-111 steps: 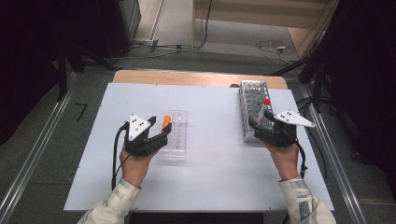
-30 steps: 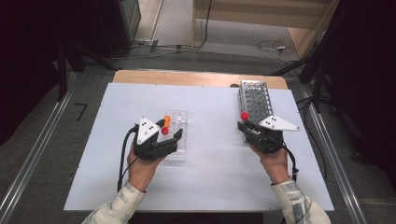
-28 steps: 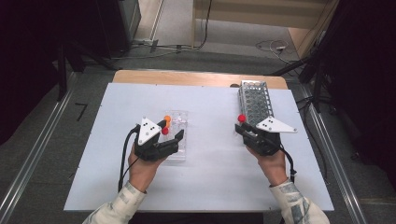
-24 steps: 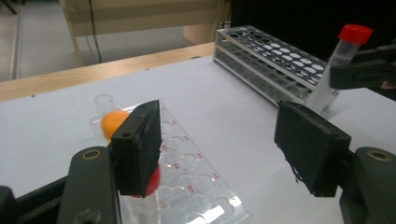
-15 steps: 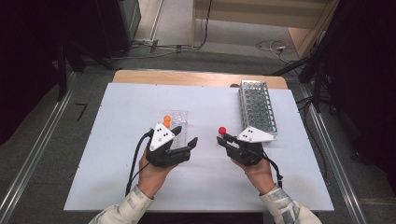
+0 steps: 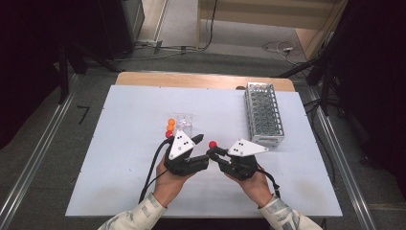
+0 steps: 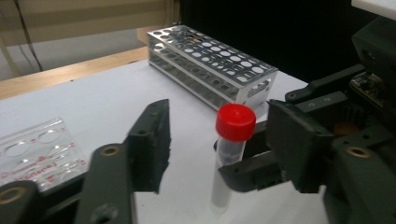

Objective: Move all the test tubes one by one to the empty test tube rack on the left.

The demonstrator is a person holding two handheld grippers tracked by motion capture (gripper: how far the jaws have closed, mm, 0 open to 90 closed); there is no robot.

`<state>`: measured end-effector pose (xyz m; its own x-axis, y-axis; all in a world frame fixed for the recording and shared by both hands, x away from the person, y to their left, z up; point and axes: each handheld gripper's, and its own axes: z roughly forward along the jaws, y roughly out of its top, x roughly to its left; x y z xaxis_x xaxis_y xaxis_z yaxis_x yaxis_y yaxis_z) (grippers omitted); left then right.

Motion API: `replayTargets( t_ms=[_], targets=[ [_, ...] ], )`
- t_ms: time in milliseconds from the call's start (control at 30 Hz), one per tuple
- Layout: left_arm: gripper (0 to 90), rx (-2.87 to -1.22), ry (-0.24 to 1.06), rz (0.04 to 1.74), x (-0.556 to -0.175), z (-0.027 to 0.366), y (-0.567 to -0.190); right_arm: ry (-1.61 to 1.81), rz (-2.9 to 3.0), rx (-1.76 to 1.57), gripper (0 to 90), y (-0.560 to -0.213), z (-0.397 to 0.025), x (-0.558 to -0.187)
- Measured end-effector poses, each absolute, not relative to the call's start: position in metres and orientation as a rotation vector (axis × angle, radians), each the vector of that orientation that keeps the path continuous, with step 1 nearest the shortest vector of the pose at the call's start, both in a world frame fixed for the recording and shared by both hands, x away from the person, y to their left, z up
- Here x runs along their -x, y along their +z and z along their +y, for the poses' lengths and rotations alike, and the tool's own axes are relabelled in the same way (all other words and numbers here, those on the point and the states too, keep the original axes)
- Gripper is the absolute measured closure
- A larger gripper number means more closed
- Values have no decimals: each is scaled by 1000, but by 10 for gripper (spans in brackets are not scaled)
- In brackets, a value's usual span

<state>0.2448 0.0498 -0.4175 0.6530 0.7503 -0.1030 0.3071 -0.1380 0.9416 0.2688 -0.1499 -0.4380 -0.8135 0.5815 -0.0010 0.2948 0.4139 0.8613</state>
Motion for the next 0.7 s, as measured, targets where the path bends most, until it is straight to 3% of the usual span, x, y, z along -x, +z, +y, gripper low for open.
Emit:
replayTargets(
  t_ms=[233,533,700],
  targets=[
    [628,-1748,469,836,-246,48,-420,1374,2380,-754,712,-437,-147,-266],
    [692,-1746,465,820,-244,47,-420,1387,2385,-752,705,-436,-146,-265],
    [694,-1704,481,823,-243,58,-409,1414,2387,-674,460,-433,-148,-262]
  ],
)
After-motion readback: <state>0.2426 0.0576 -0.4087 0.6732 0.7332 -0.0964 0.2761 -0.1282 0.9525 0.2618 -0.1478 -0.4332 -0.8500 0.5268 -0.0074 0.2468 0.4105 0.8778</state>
